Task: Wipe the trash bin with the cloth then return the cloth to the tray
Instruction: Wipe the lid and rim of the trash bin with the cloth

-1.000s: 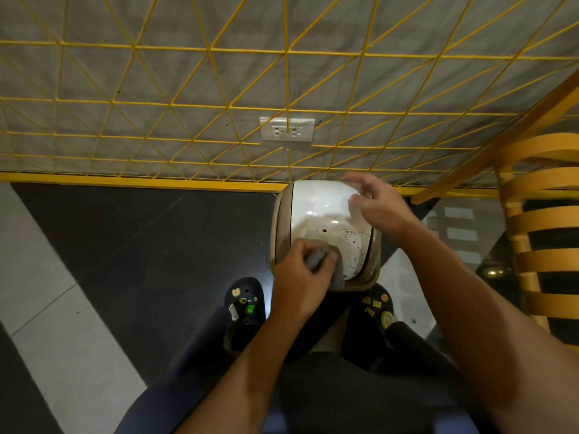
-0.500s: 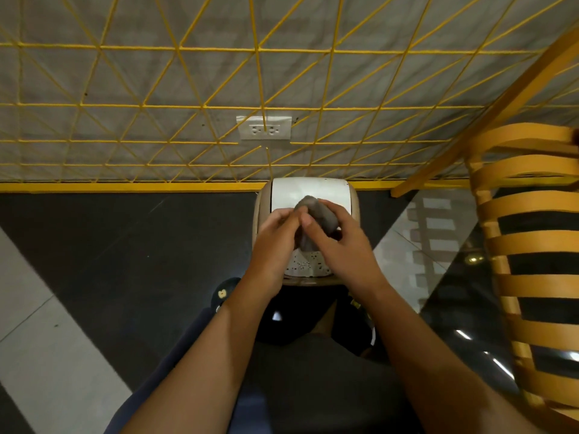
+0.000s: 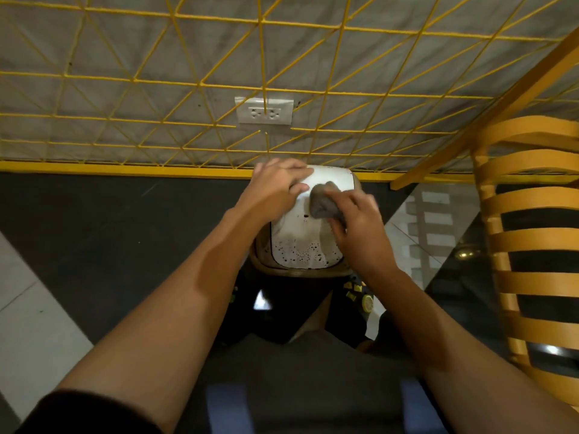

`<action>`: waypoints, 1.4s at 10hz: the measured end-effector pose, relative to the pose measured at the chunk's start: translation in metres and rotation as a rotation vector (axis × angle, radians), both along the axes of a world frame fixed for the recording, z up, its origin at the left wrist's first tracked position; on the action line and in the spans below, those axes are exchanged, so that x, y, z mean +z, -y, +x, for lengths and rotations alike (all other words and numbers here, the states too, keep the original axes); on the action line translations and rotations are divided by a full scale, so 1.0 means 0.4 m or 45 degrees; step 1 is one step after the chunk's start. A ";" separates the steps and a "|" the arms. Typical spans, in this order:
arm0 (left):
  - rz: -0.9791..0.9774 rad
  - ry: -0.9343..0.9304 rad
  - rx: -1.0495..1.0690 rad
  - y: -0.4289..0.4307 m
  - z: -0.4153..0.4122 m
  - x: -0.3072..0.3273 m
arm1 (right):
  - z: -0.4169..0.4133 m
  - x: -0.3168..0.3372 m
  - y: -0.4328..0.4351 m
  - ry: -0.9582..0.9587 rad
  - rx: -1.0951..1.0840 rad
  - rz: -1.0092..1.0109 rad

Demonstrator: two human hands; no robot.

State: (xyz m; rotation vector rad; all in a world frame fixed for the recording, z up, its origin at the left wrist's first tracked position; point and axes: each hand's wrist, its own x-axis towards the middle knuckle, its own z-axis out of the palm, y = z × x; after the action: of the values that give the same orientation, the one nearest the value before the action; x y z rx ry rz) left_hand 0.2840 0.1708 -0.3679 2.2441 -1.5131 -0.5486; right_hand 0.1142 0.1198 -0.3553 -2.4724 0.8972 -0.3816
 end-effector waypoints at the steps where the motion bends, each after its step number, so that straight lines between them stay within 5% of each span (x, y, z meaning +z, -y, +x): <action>1: -0.081 -0.054 0.019 -0.004 0.009 -0.015 | -0.006 -0.026 -0.035 0.002 0.107 -0.084; 4: -0.162 -0.201 0.067 -0.013 0.005 -0.021 | -0.025 -0.037 -0.078 -0.065 0.203 -0.050; 5: -0.164 -0.210 0.086 -0.012 0.001 -0.018 | -0.017 -0.039 -0.054 0.015 -0.166 -0.004; 7: -0.166 -0.207 0.085 -0.013 0.002 -0.016 | 0.022 -0.056 -0.158 -0.083 0.124 0.015; 9: -0.182 -0.211 0.108 -0.013 -0.004 -0.015 | 0.010 -0.063 -0.089 0.029 -0.276 0.088; 11: -0.170 -0.225 0.108 -0.017 -0.002 -0.016 | -0.005 -0.073 -0.135 0.035 0.000 0.225; 12: -0.170 -0.226 0.105 -0.016 -0.006 -0.017 | -0.009 -0.074 -0.091 0.131 -0.301 0.106; 13: -0.170 -0.223 0.110 -0.016 -0.004 -0.017 | 0.006 -0.078 -0.125 0.056 -0.277 0.242; 14: -0.167 -0.219 0.104 -0.017 -0.003 -0.016 | -0.002 -0.090 -0.179 -0.035 -0.018 0.298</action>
State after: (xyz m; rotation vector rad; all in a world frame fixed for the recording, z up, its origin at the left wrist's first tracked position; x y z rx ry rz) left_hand 0.2826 0.1777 -0.3742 2.0918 -1.3271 -0.5837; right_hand 0.1133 0.1913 -0.3915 -2.2630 0.9161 -0.2329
